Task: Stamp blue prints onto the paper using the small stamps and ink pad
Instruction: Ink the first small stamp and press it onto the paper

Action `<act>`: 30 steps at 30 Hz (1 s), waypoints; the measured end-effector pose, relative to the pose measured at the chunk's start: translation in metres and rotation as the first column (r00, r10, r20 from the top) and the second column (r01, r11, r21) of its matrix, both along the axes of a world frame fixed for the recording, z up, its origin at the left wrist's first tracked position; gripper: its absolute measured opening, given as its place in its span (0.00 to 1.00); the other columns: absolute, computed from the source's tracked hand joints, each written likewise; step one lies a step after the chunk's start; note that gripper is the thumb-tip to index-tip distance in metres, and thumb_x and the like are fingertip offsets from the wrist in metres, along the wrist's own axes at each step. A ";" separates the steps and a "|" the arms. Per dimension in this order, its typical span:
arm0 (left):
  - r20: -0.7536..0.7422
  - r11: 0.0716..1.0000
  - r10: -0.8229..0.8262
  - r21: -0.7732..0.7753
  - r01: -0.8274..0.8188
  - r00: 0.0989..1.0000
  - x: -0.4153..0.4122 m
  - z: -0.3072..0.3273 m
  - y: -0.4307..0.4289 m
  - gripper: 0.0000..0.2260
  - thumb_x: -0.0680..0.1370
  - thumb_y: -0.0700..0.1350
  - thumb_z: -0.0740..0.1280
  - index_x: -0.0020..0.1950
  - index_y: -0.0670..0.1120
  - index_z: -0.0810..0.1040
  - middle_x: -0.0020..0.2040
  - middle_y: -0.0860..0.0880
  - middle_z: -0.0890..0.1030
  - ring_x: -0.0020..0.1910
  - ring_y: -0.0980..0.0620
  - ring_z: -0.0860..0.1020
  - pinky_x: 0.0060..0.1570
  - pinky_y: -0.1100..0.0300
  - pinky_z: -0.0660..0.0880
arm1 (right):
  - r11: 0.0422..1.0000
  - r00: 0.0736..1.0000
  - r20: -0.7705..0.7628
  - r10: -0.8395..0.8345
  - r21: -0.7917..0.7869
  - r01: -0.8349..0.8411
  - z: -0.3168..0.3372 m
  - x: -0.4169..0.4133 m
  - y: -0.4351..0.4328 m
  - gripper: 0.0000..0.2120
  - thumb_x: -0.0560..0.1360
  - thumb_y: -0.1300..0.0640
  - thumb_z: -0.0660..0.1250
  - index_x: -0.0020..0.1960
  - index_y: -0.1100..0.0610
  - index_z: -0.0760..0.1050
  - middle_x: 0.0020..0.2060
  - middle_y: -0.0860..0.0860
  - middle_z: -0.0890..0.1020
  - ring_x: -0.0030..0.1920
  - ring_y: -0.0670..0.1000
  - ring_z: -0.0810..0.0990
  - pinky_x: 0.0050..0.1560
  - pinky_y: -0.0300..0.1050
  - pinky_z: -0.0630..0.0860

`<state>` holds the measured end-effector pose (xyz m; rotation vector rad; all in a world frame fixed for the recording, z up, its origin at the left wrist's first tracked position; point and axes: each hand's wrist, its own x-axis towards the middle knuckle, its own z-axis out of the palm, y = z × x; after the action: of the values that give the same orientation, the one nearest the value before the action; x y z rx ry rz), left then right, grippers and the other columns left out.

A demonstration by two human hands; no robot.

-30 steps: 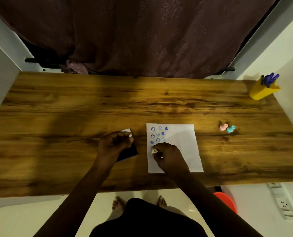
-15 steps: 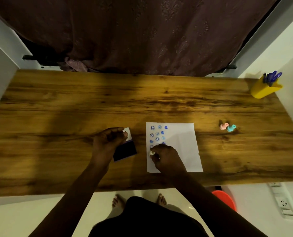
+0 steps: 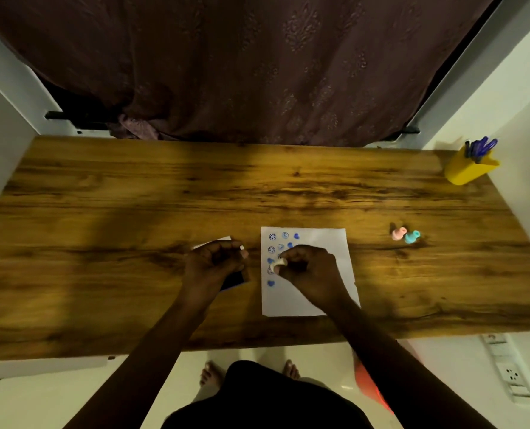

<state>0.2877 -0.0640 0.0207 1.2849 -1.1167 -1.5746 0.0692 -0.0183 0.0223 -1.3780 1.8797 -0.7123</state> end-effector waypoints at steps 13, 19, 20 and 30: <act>-0.107 0.981 -0.192 -0.003 0.193 0.976 -0.025 0.017 0.012 0.11 0.76 0.49 0.73 0.56 0.48 0.88 0.52 0.45 0.90 0.50 0.45 0.88 0.50 0.55 0.85 | 0.990 0.887 0.454 -0.088 -0.062 0.130 0.036 -0.004 0.009 0.13 0.72 0.61 0.79 0.55 0.53 0.86 0.51 0.47 0.88 0.54 0.47 0.87 0.56 0.47 0.85; -0.107 0.980 -0.194 0.013 0.197 0.975 -0.030 0.019 0.013 0.12 0.77 0.49 0.72 0.57 0.46 0.88 0.49 0.43 0.90 0.48 0.43 0.89 0.48 0.56 0.85 | 0.987 0.916 0.400 -0.039 -0.124 0.097 0.037 -0.002 0.009 0.13 0.72 0.61 0.79 0.56 0.56 0.85 0.52 0.50 0.88 0.55 0.49 0.86 0.61 0.57 0.82; -0.104 0.981 -0.193 0.011 0.196 0.976 -0.031 0.019 0.013 0.12 0.77 0.49 0.72 0.57 0.46 0.88 0.49 0.43 0.90 0.48 0.43 0.89 0.47 0.56 0.85 | 0.988 0.916 0.399 -0.035 -0.124 0.092 0.036 -0.003 0.008 0.13 0.72 0.62 0.78 0.57 0.57 0.85 0.52 0.50 0.88 0.55 0.50 0.86 0.61 0.57 0.82; -0.095 0.977 -0.212 -0.005 0.213 0.973 -0.035 0.021 0.014 0.12 0.75 0.46 0.73 0.54 0.42 0.88 0.45 0.40 0.90 0.43 0.44 0.89 0.44 0.59 0.84 | 0.997 0.928 0.371 0.044 -0.070 -0.020 0.041 -0.015 0.009 0.13 0.73 0.59 0.78 0.57 0.56 0.86 0.52 0.48 0.89 0.55 0.46 0.86 0.62 0.50 0.82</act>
<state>0.2529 -0.0498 0.0415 1.1108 -1.2227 -1.7772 0.0540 -0.0095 0.0633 -1.2084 1.5420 -0.9528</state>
